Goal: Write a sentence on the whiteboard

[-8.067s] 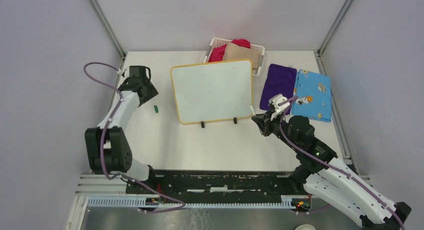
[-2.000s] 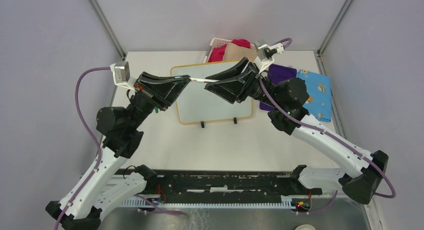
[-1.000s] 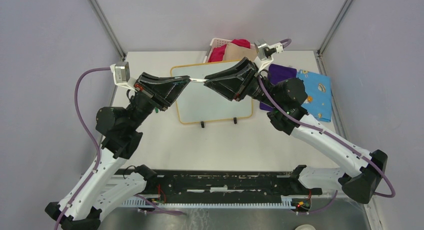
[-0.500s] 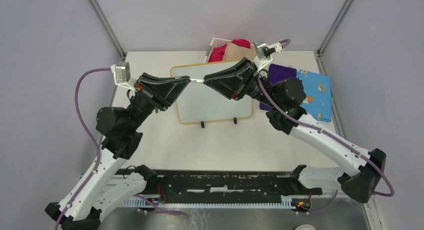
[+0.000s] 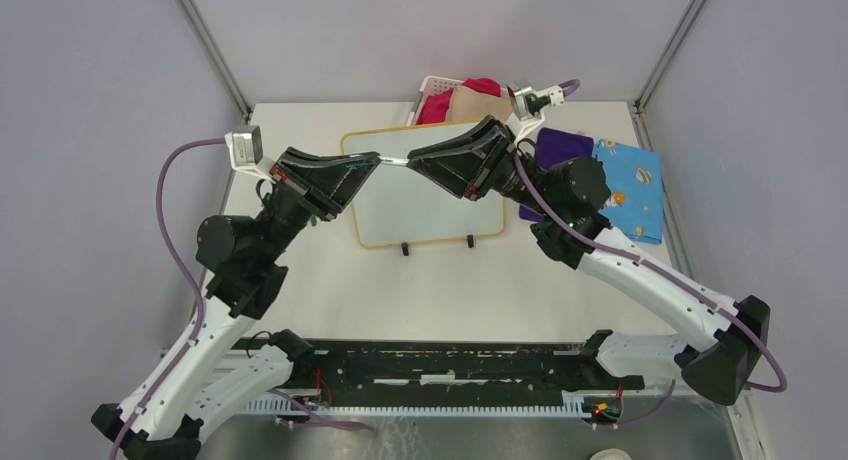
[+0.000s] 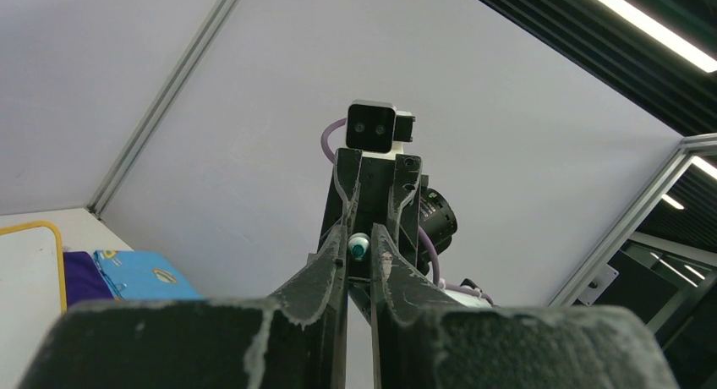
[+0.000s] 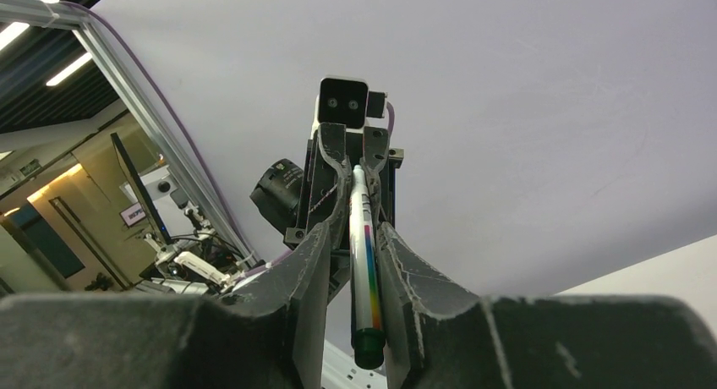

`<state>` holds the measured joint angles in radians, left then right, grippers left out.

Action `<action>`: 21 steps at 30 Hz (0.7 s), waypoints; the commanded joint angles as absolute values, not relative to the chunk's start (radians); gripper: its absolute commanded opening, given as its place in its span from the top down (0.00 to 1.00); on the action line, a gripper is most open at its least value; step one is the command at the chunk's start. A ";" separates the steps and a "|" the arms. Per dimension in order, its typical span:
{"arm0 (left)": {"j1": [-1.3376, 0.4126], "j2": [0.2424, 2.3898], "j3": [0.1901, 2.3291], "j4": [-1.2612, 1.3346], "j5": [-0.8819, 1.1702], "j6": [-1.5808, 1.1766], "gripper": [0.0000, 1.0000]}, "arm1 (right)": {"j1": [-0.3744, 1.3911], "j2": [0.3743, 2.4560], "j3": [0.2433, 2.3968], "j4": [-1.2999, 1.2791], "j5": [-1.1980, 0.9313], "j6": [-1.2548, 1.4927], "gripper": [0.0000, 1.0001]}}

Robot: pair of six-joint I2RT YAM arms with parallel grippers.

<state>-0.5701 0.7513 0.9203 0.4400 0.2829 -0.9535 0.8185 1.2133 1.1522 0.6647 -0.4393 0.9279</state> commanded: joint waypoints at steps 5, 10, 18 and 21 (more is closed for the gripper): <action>-0.573 0.749 0.913 0.462 0.243 -0.973 0.98 | 0.820 1.218 1.160 0.752 -0.455 0.957 0.77; -0.572 0.749 0.911 0.462 0.244 -0.970 0.98 | 0.821 1.219 1.155 0.755 -0.458 0.959 0.89; -0.572 0.717 0.962 0.287 0.210 -0.877 0.31 | 0.820 1.156 1.137 0.658 -0.414 0.854 1.00; -0.572 0.674 0.982 0.176 0.100 -0.841 0.14 | 0.821 1.093 1.135 0.546 -0.337 0.734 1.00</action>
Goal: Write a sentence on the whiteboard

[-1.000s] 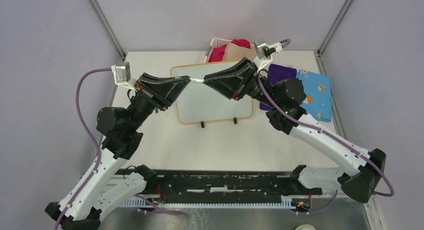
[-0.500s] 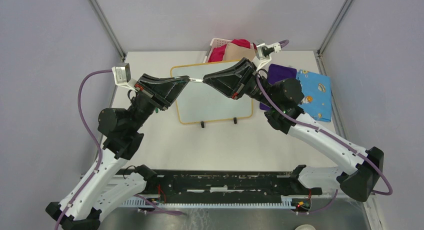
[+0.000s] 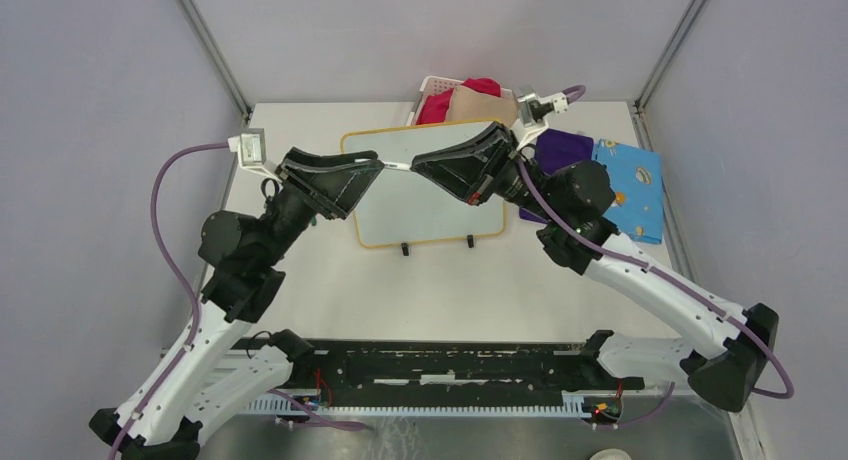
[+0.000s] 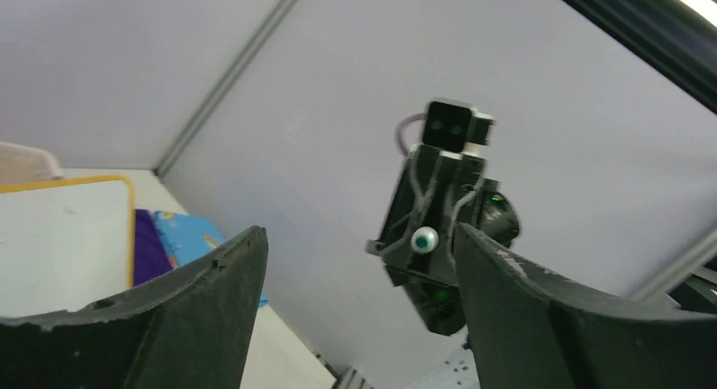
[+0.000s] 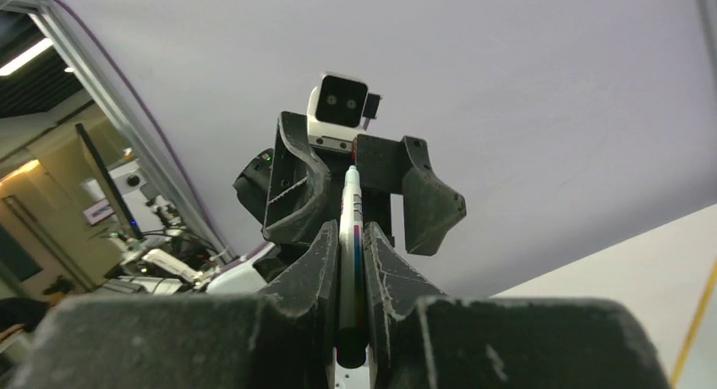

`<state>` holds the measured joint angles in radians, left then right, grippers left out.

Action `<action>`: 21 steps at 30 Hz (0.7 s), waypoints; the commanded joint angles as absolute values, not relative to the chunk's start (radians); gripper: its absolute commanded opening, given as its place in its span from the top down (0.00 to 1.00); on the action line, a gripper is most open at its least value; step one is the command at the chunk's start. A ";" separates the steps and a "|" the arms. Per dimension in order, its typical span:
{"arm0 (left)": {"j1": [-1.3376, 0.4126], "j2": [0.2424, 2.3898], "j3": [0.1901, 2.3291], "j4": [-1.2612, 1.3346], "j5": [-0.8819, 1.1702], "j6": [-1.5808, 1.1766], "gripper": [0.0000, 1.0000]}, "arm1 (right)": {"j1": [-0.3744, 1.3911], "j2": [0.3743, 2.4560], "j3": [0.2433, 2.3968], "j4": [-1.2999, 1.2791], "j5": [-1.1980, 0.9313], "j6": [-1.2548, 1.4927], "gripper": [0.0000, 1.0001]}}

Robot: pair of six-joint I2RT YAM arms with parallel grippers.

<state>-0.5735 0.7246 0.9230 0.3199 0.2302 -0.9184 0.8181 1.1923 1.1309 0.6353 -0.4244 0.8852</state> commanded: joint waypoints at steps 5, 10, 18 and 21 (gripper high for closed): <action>-0.571 0.649 1.003 0.063 0.003 -0.883 0.07 | 0.820 1.002 1.112 0.379 -0.125 0.574 1.00; -0.572 0.697 1.008 0.068 0.077 -1.051 0.04 | 0.820 0.970 1.112 0.235 0.084 0.457 1.00; -0.620 0.778 1.098 0.062 0.124 -1.211 0.00 | 0.820 0.983 1.082 0.180 0.177 0.377 1.00; -0.648 0.783 1.164 0.028 0.121 -1.192 0.00 | 0.820 1.001 1.078 0.170 0.178 0.365 1.00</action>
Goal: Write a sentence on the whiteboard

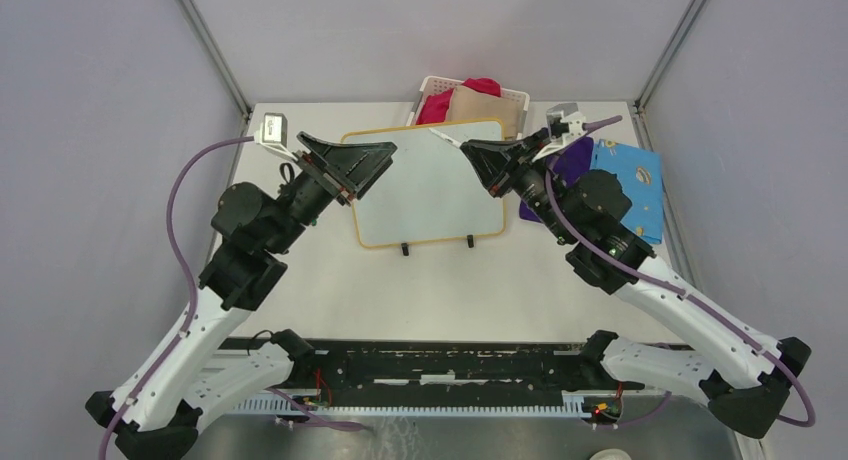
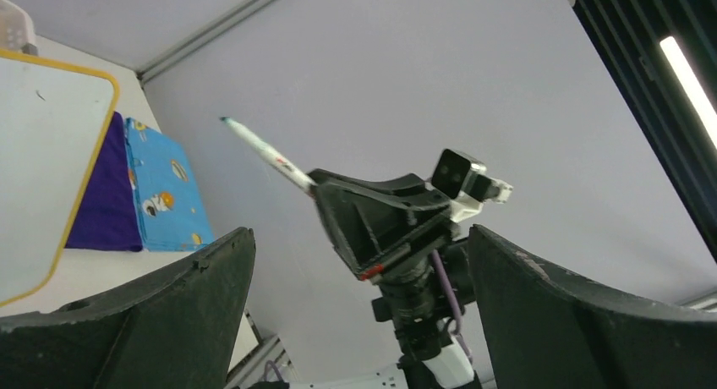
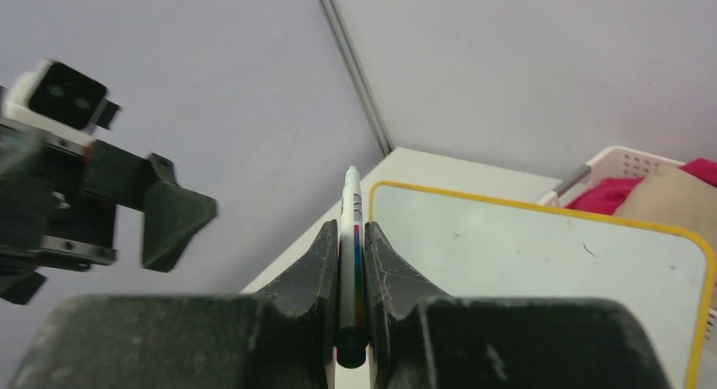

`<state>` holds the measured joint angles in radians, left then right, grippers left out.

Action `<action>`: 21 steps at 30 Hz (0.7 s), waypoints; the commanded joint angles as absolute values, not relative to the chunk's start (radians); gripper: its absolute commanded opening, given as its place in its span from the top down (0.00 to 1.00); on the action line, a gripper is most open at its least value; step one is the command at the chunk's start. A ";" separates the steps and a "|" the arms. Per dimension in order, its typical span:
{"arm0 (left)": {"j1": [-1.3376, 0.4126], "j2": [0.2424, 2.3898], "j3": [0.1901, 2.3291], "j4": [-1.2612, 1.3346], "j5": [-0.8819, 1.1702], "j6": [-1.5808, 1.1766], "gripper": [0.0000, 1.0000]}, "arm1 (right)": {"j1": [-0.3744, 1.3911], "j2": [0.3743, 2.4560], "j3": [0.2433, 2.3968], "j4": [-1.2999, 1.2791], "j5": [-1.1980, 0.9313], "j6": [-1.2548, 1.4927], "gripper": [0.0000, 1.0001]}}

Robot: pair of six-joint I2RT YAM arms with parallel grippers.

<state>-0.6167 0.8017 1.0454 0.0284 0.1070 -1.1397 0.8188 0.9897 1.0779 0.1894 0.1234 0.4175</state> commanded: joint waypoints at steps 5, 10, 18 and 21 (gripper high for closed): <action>-0.655 0.769 1.203 0.017 0.168 -1.126 0.00 | 0.820 1.030 1.069 0.169 0.171 0.359 1.00; -0.660 0.758 1.209 0.030 0.203 -1.047 0.00 | 0.820 1.065 1.066 0.174 0.164 0.354 1.00; -0.681 0.765 1.258 0.017 0.193 -0.984 0.00 | 0.819 1.119 1.069 0.217 0.138 0.359 1.00; -0.684 0.761 1.268 0.012 0.191 -0.972 0.00 | 0.819 1.139 1.073 0.230 0.126 0.367 1.00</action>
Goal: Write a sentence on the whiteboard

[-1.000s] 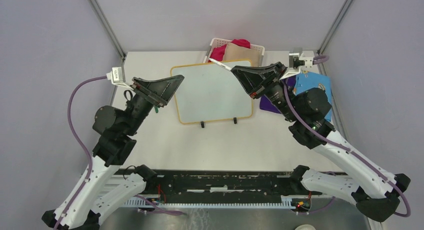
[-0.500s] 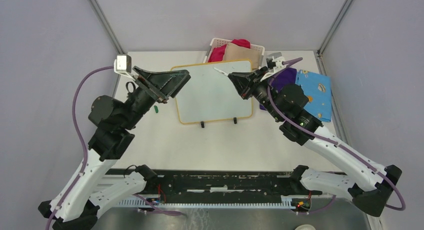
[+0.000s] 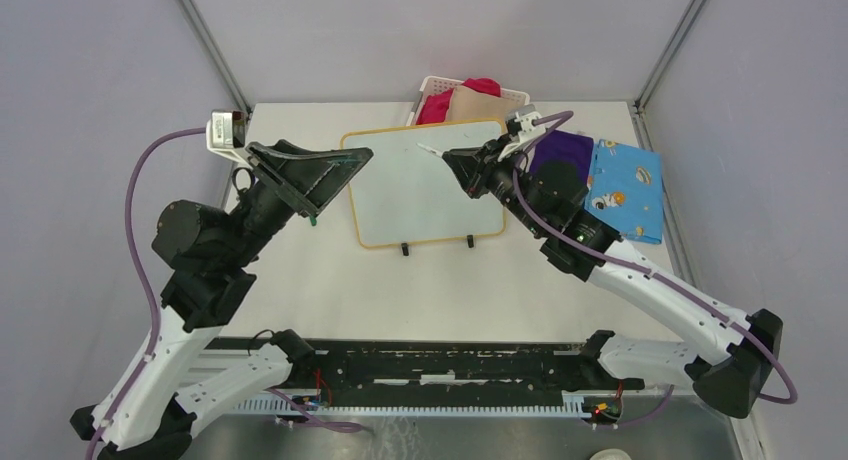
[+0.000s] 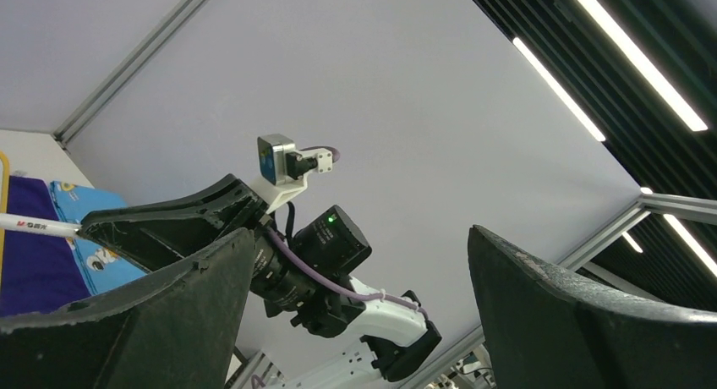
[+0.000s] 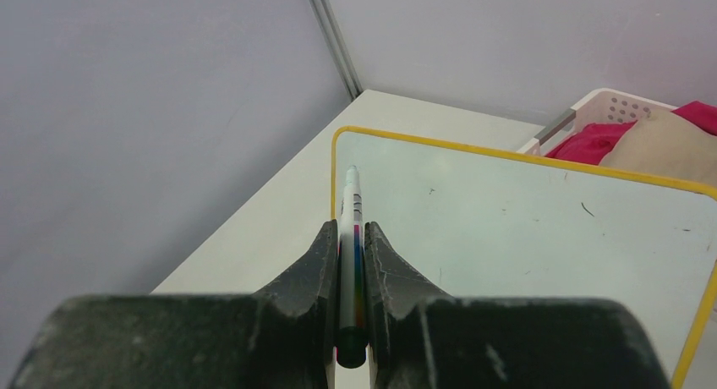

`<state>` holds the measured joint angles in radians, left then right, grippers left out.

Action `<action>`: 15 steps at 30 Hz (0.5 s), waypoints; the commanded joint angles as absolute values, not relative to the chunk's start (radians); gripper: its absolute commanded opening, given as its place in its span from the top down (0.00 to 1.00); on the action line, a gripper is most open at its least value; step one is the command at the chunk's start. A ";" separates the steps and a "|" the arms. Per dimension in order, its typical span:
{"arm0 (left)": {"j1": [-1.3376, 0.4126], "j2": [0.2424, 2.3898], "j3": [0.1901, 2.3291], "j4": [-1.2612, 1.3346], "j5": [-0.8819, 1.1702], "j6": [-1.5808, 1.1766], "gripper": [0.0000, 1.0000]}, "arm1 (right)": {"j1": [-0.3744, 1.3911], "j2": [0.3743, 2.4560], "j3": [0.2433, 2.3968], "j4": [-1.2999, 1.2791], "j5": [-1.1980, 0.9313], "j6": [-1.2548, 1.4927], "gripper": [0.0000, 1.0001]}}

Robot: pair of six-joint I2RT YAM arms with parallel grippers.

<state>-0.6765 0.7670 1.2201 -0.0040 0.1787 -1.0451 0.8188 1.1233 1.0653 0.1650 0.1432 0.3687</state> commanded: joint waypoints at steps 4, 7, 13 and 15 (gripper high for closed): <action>-0.687 0.756 1.260 0.009 0.191 -0.966 0.00 | 0.820 1.157 1.077 0.244 0.105 0.378 1.00; -0.691 0.766 1.246 0.032 0.207 -0.995 0.00 | 0.821 1.160 1.082 0.248 0.095 0.382 1.00; -0.700 0.771 1.243 0.053 0.228 -0.978 0.00 | 0.822 1.154 1.079 0.241 0.091 0.375 1.00; -0.701 0.767 1.237 0.067 0.238 -0.973 0.00 | 0.822 1.151 1.076 0.240 0.090 0.372 1.00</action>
